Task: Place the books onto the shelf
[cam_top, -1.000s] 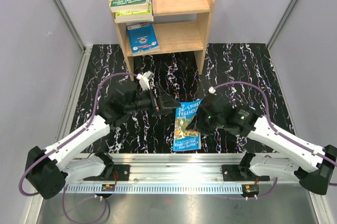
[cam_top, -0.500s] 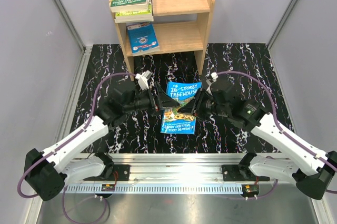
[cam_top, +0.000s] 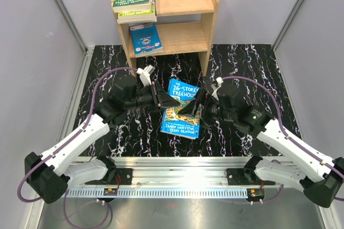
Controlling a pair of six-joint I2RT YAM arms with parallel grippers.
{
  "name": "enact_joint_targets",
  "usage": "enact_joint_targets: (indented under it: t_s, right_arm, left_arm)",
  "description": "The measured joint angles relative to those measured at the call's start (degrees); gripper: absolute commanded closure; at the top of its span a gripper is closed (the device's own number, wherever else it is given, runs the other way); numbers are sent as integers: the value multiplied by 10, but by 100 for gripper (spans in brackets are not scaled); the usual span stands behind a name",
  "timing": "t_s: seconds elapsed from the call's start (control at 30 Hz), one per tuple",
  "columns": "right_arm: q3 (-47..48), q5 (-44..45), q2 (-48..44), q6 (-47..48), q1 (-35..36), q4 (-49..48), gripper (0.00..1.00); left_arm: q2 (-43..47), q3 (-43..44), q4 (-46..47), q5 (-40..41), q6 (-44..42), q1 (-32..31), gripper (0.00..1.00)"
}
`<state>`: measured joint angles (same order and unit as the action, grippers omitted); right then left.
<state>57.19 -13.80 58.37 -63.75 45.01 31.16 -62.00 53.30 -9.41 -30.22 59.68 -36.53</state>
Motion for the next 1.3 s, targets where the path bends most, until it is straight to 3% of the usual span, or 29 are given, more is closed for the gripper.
enact_joint_targets:
  t_s: [0.3, 0.5, 0.93, 1.3]
  right_arm:
    - [-39, -2, -77, 2, -2, -24, 0]
    - [-74, -30, -83, -22, -10, -136, 0]
    - [-120, -123, -35, -166, -71, -512, 0]
    - [-125, -139, -32, -195, -75, -569, 0]
  left_arm:
    - [0, 56, -28, 2, 1, 48, 100]
    - [0, 60, 42, -9, 70, 56, 100]
    - [-9, 106, 200, -10, 218, 66, 100]
    - [-7, 74, 267, -10, 285, 68, 100]
